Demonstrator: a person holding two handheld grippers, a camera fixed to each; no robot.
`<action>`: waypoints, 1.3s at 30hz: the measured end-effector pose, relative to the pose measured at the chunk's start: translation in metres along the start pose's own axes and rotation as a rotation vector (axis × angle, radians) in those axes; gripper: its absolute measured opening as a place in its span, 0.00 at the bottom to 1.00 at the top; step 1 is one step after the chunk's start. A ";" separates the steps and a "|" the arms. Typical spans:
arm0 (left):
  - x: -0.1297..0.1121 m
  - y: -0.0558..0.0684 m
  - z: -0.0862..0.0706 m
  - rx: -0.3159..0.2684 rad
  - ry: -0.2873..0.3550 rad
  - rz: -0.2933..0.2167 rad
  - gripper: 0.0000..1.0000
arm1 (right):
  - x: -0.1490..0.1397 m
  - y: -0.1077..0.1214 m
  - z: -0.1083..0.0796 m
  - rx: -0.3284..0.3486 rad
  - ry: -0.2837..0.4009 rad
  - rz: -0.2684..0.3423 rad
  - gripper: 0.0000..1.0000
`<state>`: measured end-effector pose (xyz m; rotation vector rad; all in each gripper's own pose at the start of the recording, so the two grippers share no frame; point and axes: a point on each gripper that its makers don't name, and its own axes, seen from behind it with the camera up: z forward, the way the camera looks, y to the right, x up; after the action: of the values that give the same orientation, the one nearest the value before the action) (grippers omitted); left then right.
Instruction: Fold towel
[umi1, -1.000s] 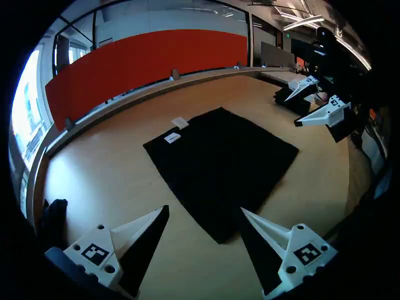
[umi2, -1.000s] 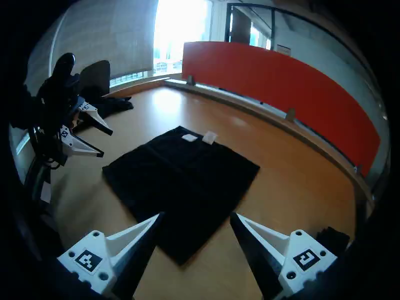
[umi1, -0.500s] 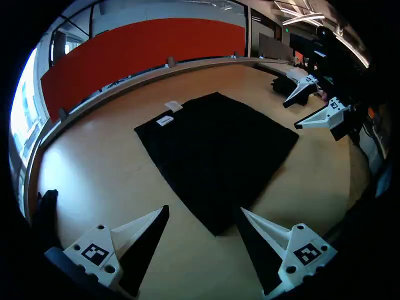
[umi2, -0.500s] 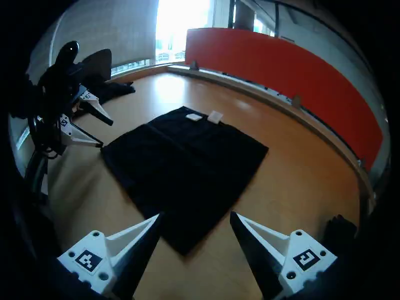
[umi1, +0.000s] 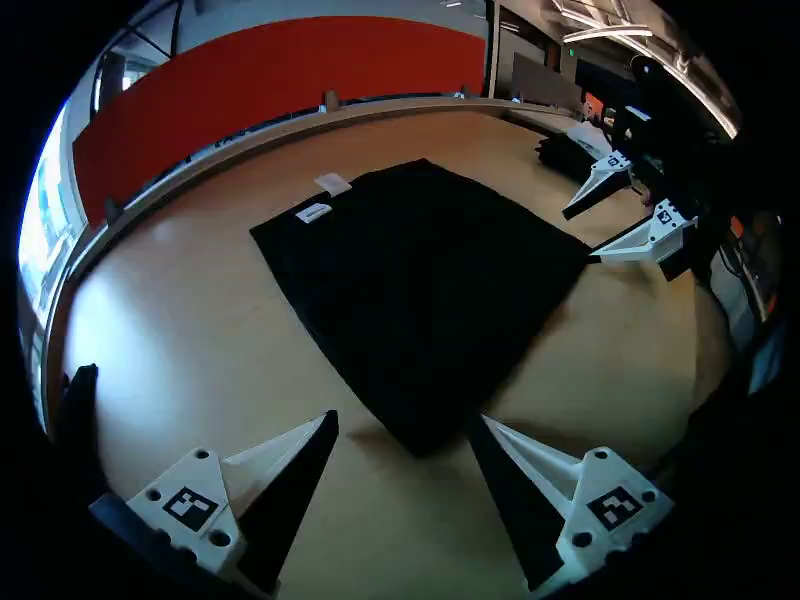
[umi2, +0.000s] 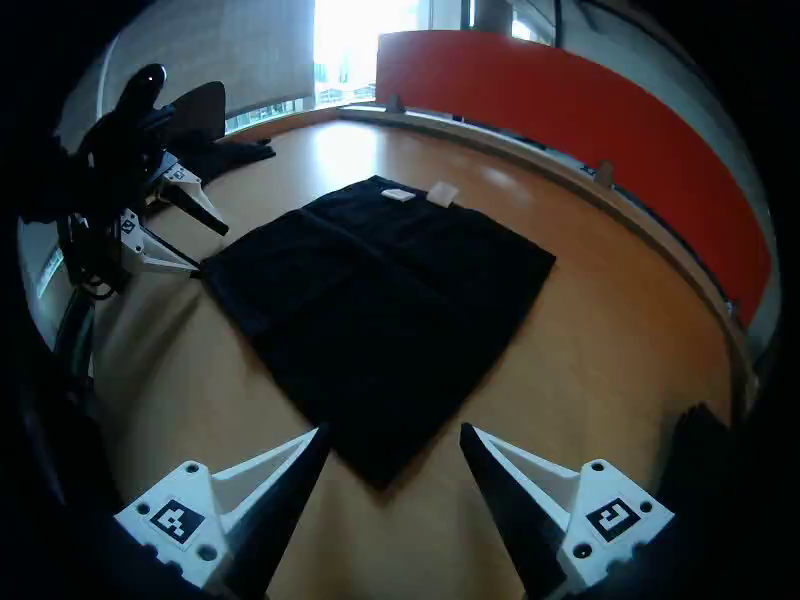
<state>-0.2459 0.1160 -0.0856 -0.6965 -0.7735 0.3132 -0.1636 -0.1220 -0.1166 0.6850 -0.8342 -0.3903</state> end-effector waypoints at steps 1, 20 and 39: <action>-0.001 0.001 0.000 -0.002 -0.002 0.000 0.94 | -0.001 0.000 0.000 0.001 -0.002 -0.001 1.00; -0.003 0.007 0.004 -0.007 -0.020 0.013 0.94 | -0.013 -0.004 0.000 0.042 -0.025 -0.018 0.91; -0.001 0.013 0.006 0.009 -0.040 -0.007 0.95 | -0.012 -0.009 0.003 0.076 -0.028 -0.030 0.73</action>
<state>-0.2511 0.1276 -0.0920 -0.6808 -0.8119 0.3243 -0.1743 -0.1229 -0.1281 0.7651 -0.8692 -0.3976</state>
